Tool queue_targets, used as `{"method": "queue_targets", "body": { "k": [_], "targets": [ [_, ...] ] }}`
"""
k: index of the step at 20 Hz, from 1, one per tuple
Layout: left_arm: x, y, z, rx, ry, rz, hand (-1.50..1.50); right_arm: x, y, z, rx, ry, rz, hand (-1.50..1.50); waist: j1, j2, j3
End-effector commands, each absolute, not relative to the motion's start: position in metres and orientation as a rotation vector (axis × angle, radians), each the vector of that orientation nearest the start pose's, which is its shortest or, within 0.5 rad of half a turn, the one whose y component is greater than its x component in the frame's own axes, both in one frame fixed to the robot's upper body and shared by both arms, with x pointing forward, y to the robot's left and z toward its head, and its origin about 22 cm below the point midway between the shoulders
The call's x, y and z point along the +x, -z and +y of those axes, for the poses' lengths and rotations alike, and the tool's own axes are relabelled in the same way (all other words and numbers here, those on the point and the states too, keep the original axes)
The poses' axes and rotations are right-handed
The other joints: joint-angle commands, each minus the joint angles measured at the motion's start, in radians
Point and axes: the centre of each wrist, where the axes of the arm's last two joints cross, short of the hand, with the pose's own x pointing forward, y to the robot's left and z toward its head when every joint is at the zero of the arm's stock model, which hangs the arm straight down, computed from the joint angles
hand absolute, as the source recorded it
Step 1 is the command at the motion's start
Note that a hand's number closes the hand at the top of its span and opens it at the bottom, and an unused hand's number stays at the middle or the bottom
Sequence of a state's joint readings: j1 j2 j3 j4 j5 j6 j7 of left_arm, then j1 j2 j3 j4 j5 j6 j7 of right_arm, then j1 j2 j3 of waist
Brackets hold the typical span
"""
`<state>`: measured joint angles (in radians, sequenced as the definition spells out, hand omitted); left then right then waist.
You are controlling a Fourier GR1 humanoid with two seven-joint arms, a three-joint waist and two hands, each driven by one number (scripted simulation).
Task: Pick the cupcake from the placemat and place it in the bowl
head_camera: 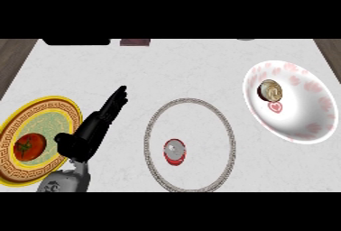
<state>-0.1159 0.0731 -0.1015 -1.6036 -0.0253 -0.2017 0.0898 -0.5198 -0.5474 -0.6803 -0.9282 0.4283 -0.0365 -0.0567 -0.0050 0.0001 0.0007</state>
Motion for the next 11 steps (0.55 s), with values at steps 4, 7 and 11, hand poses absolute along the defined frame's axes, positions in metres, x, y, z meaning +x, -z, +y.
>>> {"method": "queue_targets", "body": {
  "k": [4,7,11],
  "targets": [
    [0.268,-0.049,0.194,-0.163,0.368,-1.586,0.0,0.243,-0.108,-0.56,-0.954,0.208,-1.491,-1.5,0.004,0.002,0.001],
    [0.264,-0.024,0.219,-0.164,0.378,-1.591,0.0,0.214,-0.109,-0.586,-0.932,0.169,-1.495,-1.5,0.007,0.003,0.001],
    [0.272,-0.035,0.208,-0.164,0.389,-1.611,0.0,0.175,-0.096,-0.612,-0.862,0.188,-1.521,-1.5,0.011,0.006,0.003]
  ]
}}
